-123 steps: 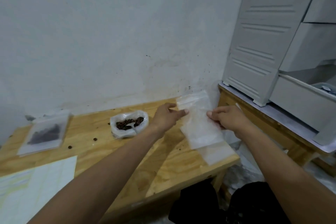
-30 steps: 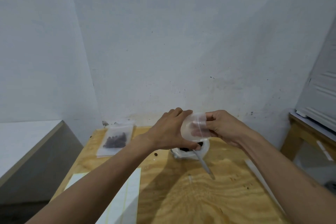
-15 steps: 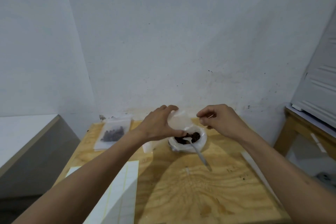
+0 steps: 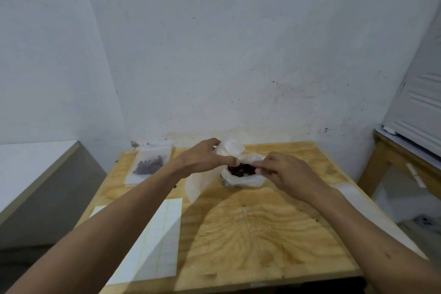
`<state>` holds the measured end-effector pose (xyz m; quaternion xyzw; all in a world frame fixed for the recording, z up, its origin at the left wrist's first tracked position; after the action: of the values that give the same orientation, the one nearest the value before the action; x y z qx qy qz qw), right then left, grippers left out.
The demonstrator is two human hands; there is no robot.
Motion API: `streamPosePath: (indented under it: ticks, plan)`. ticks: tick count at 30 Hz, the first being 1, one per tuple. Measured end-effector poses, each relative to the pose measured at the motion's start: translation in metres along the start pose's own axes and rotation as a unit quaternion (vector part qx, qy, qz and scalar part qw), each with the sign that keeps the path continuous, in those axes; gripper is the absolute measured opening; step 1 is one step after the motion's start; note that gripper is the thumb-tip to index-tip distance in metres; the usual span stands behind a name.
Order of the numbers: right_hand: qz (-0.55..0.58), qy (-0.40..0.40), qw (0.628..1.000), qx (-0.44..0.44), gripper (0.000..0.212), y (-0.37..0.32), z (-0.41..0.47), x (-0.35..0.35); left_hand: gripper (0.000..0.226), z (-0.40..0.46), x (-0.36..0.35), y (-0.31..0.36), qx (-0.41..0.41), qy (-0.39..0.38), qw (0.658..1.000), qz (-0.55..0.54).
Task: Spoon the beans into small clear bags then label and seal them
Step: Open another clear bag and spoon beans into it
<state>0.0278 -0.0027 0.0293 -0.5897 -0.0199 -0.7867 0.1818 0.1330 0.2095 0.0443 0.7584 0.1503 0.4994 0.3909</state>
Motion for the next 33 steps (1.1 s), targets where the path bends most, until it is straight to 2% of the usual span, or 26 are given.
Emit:
streamPosePath:
  ticks: [2, 4, 7, 10, 13, 15, 17, 22, 27, 30, 33]
  plan:
    - [-0.002, 0.069, 0.996, -0.054, 0.031, 0.008, 0.002, 0.006, 0.077, -0.001, -0.004, -0.003, 0.021, -0.021, 0.999, 0.01]
    - [0.001, 0.104, 0.99, -0.1, 0.032, 0.016, 0.002, 0.007, 0.086, -0.001, -0.008, -0.005, 0.036, -0.04, 0.999, 0.002]
    - [0.089, 0.137, 0.965, -0.204, 0.04, 0.025, -0.003, 0.001, 0.091, -0.001, -0.011, -0.005, 0.034, -0.048, 0.998, -0.03]
    - [0.23, 0.143, 0.91, -0.315, 0.041, 0.028, -0.009, -0.013, 0.083, 0.0, -0.014, 0.001, 0.024, -0.045, 0.997, -0.056]
    - [0.367, 0.147, 0.832, -0.389, 0.034, 0.032, -0.008, -0.029, 0.083, 0.001, -0.013, 0.006, 0.017, -0.039, 0.998, -0.044]
    - [0.41, 0.157, 0.797, -0.414, 0.033, 0.037, -0.008, -0.032, 0.076, 0.0, -0.009, 0.005, 0.012, -0.027, 0.999, -0.025]
    - [0.432, 0.168, 0.78, -0.421, 0.03, 0.042, -0.008, -0.029, 0.073, -0.001, -0.002, 0.003, -0.004, 0.001, 1.0, -0.001]
    - [0.447, 0.18, 0.776, -0.407, 0.027, 0.054, -0.005, -0.007, 0.086, -0.004, 0.01, -0.012, -0.046, 0.049, 0.996, 0.052]
    - [0.462, 0.189, 0.784, -0.369, 0.026, 0.048, 0.01, 0.023, 0.088, -0.005, 0.006, -0.023, -0.056, 0.057, 0.992, 0.094]
    - [0.455, 0.177, 0.807, -0.334, 0.027, 0.034, 0.019, 0.036, 0.087, -0.005, 0.002, -0.022, -0.065, 0.059, 0.991, 0.104]
    - [0.413, 0.158, 0.85, -0.287, 0.03, 0.016, 0.029, 0.041, 0.087, -0.006, -0.001, -0.018, -0.07, 0.052, 0.99, 0.107]
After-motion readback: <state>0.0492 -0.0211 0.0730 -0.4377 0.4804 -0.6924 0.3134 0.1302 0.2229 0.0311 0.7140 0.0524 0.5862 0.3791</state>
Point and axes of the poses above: each hand's wrist, its own z-axis towards the middle knuckle, its own x-axis out of the back of the hand, y = z × x, the point moved 3 cm from there along z, towards the middle knuckle, and after that the axes turned 5 degrees about x, right-handed, at the moved point
